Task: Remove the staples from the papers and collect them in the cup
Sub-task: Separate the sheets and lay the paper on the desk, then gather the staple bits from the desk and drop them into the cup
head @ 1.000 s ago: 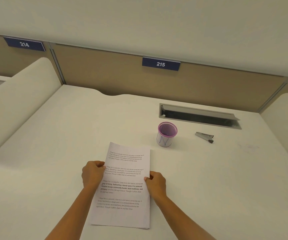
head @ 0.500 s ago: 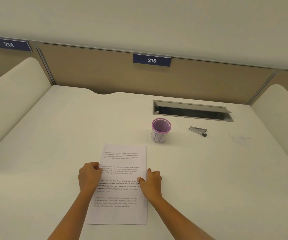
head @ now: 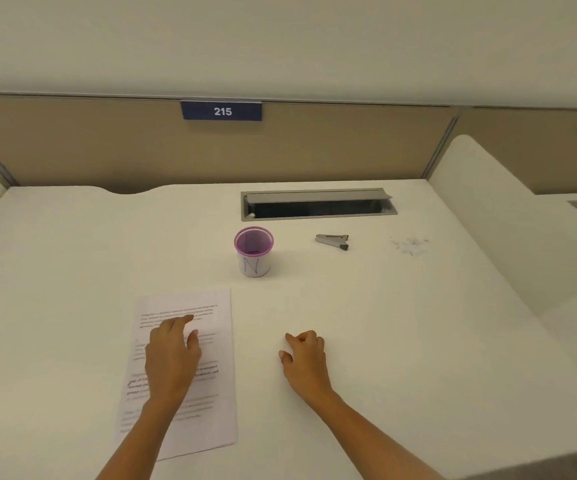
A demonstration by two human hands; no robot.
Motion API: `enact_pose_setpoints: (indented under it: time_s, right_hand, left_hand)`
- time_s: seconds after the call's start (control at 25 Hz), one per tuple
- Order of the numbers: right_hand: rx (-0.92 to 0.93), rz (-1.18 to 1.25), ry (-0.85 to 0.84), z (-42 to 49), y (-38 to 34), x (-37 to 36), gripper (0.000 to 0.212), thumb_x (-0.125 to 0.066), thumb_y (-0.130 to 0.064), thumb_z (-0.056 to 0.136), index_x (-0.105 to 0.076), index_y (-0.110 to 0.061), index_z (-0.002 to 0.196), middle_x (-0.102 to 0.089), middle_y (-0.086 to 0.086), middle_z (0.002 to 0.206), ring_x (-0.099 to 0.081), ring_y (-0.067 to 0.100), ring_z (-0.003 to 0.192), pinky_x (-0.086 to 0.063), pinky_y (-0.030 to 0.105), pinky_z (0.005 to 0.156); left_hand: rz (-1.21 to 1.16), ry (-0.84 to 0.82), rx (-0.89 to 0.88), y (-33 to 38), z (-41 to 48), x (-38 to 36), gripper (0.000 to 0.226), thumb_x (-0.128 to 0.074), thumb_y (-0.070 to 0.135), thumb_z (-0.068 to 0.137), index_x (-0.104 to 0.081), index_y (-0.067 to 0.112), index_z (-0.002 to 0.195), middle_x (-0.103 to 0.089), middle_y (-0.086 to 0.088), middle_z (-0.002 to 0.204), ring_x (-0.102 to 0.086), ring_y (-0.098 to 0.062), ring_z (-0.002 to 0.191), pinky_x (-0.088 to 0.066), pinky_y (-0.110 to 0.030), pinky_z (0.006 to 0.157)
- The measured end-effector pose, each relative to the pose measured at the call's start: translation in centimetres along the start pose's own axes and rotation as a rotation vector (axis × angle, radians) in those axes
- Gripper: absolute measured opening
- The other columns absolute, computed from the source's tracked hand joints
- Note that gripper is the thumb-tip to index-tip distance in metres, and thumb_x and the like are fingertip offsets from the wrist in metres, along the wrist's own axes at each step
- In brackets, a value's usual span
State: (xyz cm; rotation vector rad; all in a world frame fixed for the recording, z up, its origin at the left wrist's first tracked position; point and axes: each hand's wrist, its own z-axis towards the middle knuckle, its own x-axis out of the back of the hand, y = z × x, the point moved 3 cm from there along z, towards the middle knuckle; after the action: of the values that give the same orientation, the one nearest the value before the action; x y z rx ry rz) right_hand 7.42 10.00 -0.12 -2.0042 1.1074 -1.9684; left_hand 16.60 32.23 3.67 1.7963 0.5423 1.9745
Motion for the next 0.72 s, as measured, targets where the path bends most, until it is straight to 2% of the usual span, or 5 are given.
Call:
enact_pose_setpoints:
  time_s: [0.12,0.32,0.56,0.72]
  right_hand:
    - [0.044,-0.137,0.051,-0.6,4.4,3.0,0.04,-0.047,-0.027,0.097,-0.048,-0.017,0.136,-0.044,0.004,0.13,-0.039,0.022,0.118,-0.04,0.032,0.098]
    - [0.046,-0.169,0.138,-1.4,12.0,7.7,0.034,-0.047,-0.02,0.096,-0.053,-0.021,0.13,-0.046,0.0,0.13,-0.04,0.019,0.119,-0.04,0.029,0.094]
    - [-0.088,-0.091,0.264,-1.6,22.0,14.9,0.027,-0.057,-0.014,0.094,-0.066,-0.012,0.12,-0.057,0.004,0.111,-0.051,0.02,0.105,-0.05,0.029,0.084]
    - [-0.226,-0.021,0.357,-2.2,28.3,19.4,0.023,-0.06,-0.009,0.092,-0.069,-0.007,0.113,-0.061,0.004,0.102,-0.053,0.018,0.098,-0.045,0.02,0.077]
  left_hand:
    - [-0.035,-0.082,-0.12,5.4,-1.8,-3.7,0.031,-0.062,0.012,0.087,-0.065,0.015,0.117,-0.065,-0.009,0.119,-0.055,-0.031,0.11,-0.049,-0.045,0.082]
    - [-0.052,-0.238,-0.29,14.1,-5.2,-9.8,0.025,-0.059,0.018,0.089,-0.066,0.022,0.113,-0.065,0.001,0.118,-0.056,-0.022,0.109,-0.049,-0.036,0.083]
    - [-0.02,-0.366,-0.449,22.3,-9.3,-15.9,0.024,-0.056,0.025,0.091,-0.064,0.027,0.114,-0.063,0.009,0.118,-0.055,-0.016,0.11,-0.046,-0.029,0.084]
    - [0.005,-0.429,-0.522,26.7,-11.1,-19.3,0.025,-0.054,0.029,0.093,-0.063,0.028,0.116,-0.062,0.01,0.12,-0.055,-0.015,0.111,-0.044,-0.028,0.088]
